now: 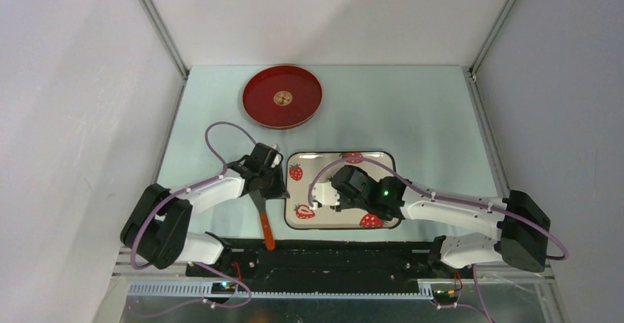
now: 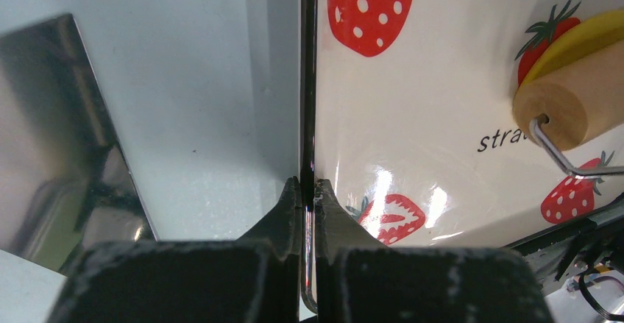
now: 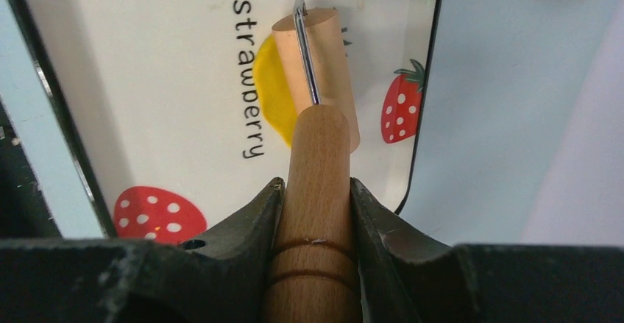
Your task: Roll out the dumpling wrappers from the dough
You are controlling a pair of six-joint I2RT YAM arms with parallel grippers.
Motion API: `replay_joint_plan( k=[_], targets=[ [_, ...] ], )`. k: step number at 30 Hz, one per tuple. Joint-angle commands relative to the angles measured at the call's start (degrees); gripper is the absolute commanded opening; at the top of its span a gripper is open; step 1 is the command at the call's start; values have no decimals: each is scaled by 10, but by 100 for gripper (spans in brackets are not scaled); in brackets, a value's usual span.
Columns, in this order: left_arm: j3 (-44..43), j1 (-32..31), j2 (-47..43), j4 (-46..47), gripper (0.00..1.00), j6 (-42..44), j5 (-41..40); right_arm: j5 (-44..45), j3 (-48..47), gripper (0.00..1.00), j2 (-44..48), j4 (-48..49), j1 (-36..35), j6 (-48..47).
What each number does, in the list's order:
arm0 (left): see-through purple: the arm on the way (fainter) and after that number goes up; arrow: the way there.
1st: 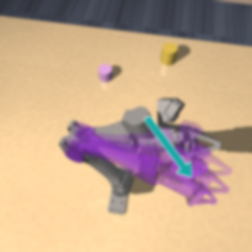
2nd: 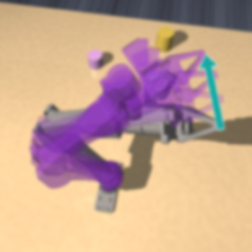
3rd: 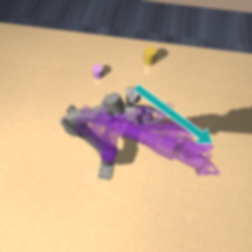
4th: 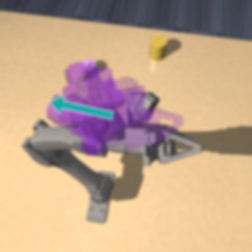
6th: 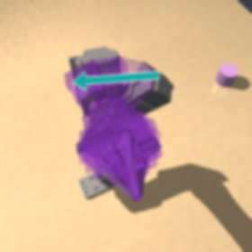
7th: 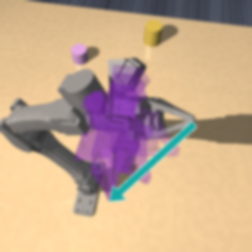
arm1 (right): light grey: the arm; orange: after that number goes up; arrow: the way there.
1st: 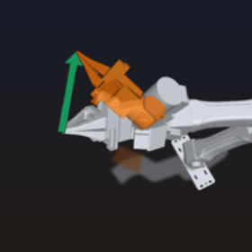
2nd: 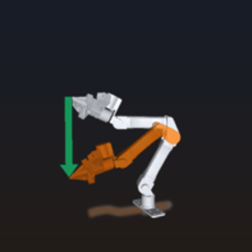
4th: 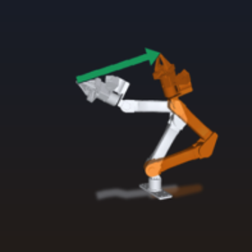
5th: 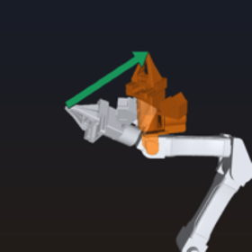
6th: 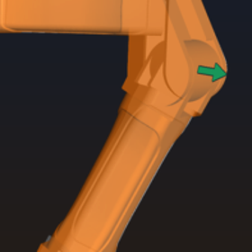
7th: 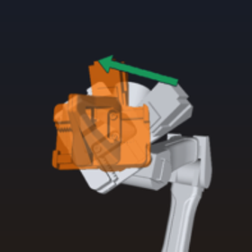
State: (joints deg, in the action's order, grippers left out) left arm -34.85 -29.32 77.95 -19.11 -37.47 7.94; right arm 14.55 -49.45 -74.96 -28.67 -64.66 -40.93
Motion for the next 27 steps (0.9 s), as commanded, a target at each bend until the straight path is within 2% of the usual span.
replay_joint_plan(
  k=[1, 9, 19, 27],
  targets=[
    [25, 12, 17, -58, 0, 34, -77, -160, 46, 0, -20, -181, -39, 88],
    [25, 12, 17, -58, 0, 34, -76, -159, 47, 0, -1, -181, -56, 113],
    [24, 12, 19, -58, 0, 34, -76, -162, 39, 0, -20, -159, 8, 74],
    [23, 12, 20, -58, 0, 35, -76, -177, -14, 0, 109, -152, 20, 79]
  ],
)
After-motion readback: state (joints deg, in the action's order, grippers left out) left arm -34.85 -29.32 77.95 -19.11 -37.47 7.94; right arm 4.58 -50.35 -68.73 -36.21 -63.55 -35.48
